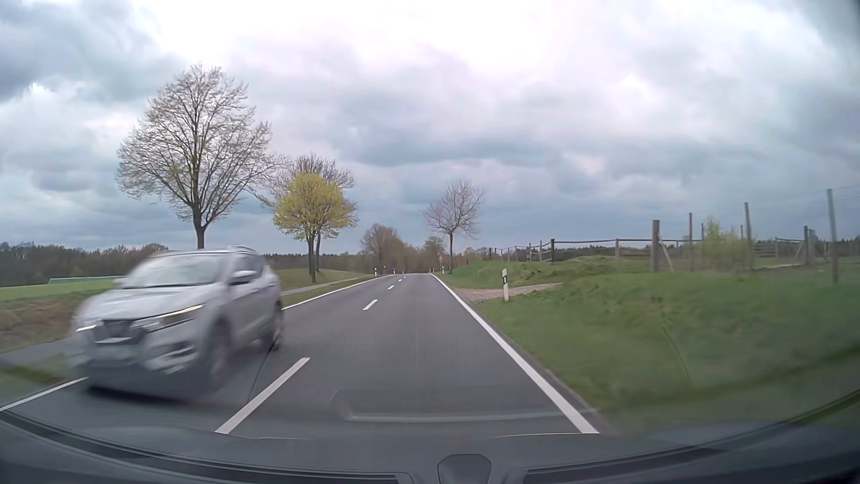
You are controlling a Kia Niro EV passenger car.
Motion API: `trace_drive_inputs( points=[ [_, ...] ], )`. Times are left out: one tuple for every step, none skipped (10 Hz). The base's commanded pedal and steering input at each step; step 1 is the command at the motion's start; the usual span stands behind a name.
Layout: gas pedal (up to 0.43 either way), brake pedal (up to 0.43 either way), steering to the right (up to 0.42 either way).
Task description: Follow the waypoints while adhering to traffic rules and regulations
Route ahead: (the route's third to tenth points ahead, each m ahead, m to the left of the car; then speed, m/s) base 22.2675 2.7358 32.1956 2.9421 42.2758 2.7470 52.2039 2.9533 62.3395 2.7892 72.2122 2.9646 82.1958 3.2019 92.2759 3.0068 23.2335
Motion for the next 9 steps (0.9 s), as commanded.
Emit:
trace_drive_inputs(
  points=[
    [0.130, 0.000, -0.005],
    [0.130, 0.000, -0.005],
    [0.130, 0.000, -0.005],
    [0.130, 0.000, -0.005],
    [0.130, 0.000, -0.005],
    [0.130, 0.000, -0.004],
    [0.130, 0.000, -0.003],
    [0.130, 0.000, -0.003],
    [0.130, 0.000, -0.003]
  ],
)
